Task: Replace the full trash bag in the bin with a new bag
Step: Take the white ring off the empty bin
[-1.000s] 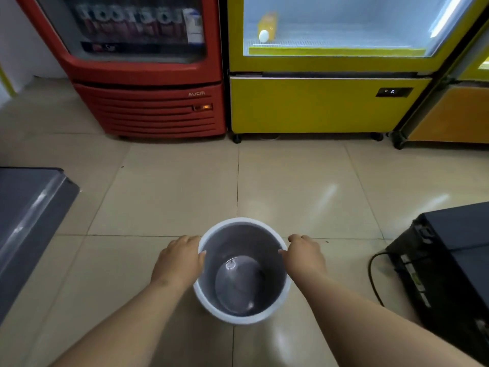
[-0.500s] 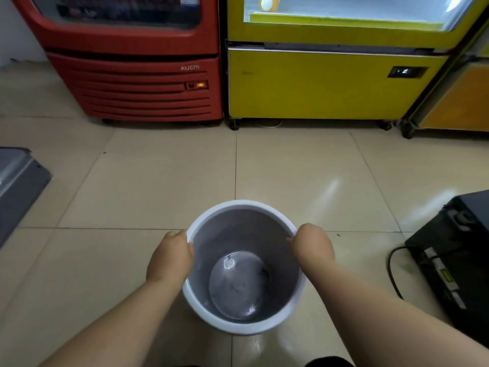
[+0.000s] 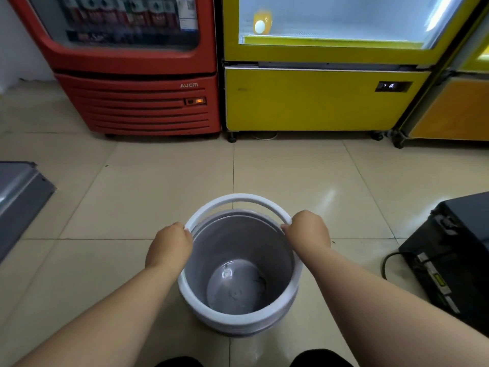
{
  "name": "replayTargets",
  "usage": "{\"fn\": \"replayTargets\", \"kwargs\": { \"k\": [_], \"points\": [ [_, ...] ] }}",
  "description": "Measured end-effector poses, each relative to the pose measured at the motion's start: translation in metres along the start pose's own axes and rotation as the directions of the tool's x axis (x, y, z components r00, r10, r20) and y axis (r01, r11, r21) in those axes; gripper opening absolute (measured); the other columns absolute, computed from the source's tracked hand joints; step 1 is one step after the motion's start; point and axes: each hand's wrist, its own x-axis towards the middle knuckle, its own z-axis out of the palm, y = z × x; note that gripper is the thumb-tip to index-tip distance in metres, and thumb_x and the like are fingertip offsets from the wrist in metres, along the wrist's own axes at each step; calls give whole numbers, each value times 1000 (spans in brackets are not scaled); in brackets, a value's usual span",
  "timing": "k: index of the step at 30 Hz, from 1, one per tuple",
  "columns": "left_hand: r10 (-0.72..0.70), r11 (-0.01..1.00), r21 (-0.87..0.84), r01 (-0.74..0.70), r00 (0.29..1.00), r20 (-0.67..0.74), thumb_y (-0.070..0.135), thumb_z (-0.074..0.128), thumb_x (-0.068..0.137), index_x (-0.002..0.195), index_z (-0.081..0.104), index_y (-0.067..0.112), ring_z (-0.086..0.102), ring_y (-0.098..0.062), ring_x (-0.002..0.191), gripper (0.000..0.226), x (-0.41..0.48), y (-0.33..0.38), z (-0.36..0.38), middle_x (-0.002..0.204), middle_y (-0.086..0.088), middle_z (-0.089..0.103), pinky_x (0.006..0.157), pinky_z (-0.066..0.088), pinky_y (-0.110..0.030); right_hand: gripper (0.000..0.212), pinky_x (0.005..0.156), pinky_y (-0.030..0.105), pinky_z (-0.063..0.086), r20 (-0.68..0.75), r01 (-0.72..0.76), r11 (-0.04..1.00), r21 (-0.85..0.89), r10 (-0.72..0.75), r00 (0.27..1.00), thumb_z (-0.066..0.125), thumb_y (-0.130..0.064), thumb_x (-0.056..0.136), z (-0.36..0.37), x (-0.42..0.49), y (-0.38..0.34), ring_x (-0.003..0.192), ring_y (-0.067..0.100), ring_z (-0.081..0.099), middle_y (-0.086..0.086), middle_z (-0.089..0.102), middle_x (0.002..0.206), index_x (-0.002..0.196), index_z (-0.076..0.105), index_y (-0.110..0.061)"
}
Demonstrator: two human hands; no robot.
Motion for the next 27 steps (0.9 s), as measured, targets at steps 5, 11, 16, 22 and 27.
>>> {"fn": "replayTargets", "kwargs": {
  "k": [5,11,16,22,27],
  "points": [
    [136,978,-137,-156,980,-146,24,38,91,77,54,10,51,-33,76,26,9,31,-16,82,-16,60,64,36,-34,30,42,23,27,-113,-3,998,68,11,994,58,-36,89,-26,13,6,52,18,45,3,53,63,86,65,-7],
    [222,923,-266,-279,949,-224,34,33,94,99,62,13,53,-30,93,36,26,86,-27,105,-15,64,74,38,-35,33,46,25,33,-193,-164,936,311,231,954,58,-34,89,-73,45,39,62,24,55,10,64,77,94,66,-3],
    [274,932,-209,-295,954,-125,37,33,95,127,53,12,47,-31,123,45,25,112,-12,134,-14,54,101,37,-39,27,44,26,29,-202,-299,848,438,417,886,57,-30,89,-86,65,90,65,24,51,8,55,75,91,61,-4],
    [323,940,-103,-326,945,-48,38,34,95,127,53,12,47,-32,123,46,14,122,19,136,-13,52,103,38,-42,27,59,32,40,-121,-441,744,502,565,816,64,-26,85,-46,69,155,75,30,60,15,67,92,96,63,-1],
    [372,928,-2,-372,928,12,38,34,94,128,52,12,46,-31,125,46,12,120,40,137,-11,52,106,37,-42,24,62,32,42,-33,-551,718,425,621,783,64,-23,86,4,66,198,81,32,63,13,59,82,92,60,0]
  ]
}}
